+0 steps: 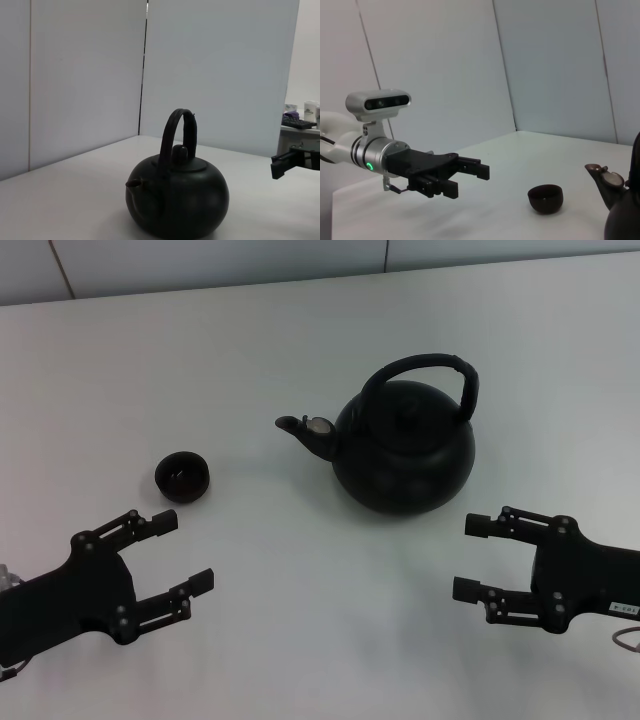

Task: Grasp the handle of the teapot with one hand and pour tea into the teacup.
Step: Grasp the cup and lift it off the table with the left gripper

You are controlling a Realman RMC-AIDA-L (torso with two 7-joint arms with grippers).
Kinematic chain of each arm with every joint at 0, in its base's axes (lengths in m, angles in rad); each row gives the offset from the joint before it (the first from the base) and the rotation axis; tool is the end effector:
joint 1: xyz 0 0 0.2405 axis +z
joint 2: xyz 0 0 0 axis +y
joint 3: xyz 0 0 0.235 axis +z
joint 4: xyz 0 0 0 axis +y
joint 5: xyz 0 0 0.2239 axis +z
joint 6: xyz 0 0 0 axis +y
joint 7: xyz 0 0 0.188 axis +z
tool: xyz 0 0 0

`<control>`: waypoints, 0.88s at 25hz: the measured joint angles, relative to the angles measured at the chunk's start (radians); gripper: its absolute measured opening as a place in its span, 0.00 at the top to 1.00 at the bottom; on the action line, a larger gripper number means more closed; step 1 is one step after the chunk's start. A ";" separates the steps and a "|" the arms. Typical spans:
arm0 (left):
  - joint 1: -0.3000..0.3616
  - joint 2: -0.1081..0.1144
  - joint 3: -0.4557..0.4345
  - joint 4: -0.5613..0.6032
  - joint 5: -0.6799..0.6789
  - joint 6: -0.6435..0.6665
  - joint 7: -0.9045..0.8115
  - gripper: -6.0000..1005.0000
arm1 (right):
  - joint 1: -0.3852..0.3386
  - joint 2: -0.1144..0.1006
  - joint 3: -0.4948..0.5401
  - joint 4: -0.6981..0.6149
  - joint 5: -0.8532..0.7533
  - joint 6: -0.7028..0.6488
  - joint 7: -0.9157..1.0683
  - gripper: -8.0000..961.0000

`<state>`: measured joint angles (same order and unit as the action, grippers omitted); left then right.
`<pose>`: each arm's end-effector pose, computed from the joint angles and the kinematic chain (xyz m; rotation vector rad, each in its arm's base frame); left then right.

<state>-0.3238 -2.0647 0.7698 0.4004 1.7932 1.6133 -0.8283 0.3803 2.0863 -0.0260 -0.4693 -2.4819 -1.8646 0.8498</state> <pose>-0.2811 0.2669 -0.0560 -2.6289 -0.3664 -0.8481 0.2992 0.2369 -0.0277 -2.6306 0.4994 0.8904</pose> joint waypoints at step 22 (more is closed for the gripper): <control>-0.006 -0.003 0.000 0.000 -0.006 -0.004 -0.006 0.21 | 0.005 0.000 0.000 0.002 0.000 0.013 0.000 0.19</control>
<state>-0.3298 -2.0678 0.7701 0.4004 1.7870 1.6089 -0.8342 0.3851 2.0862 -0.0261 -0.4678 -2.4819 -1.8516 0.8498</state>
